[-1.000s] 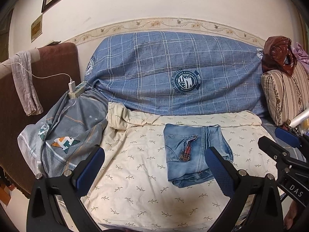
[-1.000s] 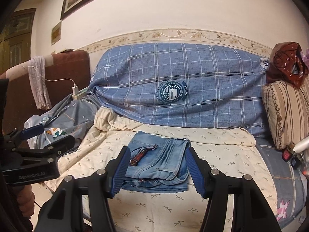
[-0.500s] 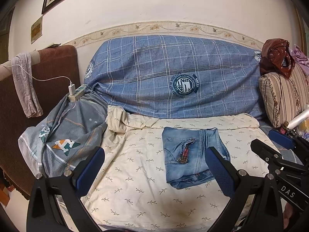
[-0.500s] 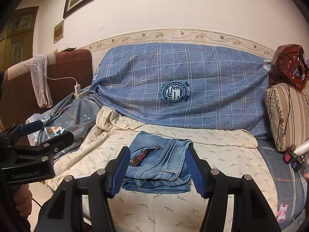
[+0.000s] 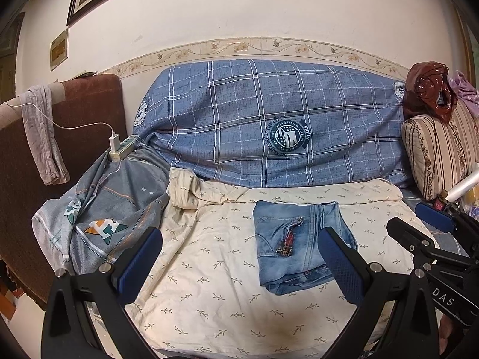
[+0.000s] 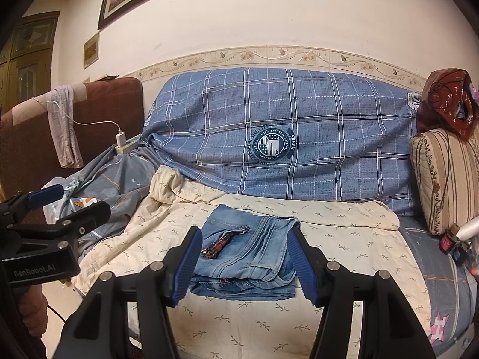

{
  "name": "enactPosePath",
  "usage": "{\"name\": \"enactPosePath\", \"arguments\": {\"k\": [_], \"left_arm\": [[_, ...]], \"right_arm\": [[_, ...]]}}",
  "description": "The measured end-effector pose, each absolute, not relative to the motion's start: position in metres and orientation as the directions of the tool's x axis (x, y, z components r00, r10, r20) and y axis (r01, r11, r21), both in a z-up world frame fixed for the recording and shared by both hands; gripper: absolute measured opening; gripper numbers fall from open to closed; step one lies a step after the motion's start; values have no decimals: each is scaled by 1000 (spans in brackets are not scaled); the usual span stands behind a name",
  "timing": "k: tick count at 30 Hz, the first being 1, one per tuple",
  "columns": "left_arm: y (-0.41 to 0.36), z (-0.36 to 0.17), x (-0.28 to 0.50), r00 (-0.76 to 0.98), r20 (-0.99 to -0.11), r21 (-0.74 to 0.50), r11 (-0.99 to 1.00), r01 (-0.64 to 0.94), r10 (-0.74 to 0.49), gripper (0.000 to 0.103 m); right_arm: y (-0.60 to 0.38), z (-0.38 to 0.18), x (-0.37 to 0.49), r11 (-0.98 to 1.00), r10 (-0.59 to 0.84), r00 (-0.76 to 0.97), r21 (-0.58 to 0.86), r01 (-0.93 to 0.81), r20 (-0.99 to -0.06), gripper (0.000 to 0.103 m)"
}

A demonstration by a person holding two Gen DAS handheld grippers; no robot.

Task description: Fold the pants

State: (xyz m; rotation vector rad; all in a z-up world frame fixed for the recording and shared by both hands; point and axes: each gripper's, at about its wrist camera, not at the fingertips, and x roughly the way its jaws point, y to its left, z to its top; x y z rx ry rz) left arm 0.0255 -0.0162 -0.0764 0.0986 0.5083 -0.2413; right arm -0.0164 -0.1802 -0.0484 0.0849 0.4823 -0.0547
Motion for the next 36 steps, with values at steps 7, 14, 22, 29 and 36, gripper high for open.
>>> {"name": "enactPosePath", "arguments": {"k": [7, 14, 22, 29, 36], "left_arm": [[-15, -78, 27, 845, -497, 37, 968, 248, -197, 103], [-13, -80, 28, 846, -499, 37, 971, 238, -188, 103], [-7, -80, 29, 853, -496, 46, 976, 211, -161, 103], [7, -80, 33, 859, -494, 42, 984, 175, -132, 103], [23, -79, 35, 865, -491, 37, 990, 140, -104, 103]], "right_arm": [[-180, -49, -16, 995, -31, 883, 70, 72, -468, 63], [-179, -51, -14, 995, -28, 880, 71, 70, -474, 63], [-174, -52, -11, 996, -19, 878, 68, 59, -479, 63], [-165, -51, -6, 997, 1, 876, 67, 36, -482, 63], [-154, -49, 1, 997, 25, 874, 73, 12, -485, 63]]}}
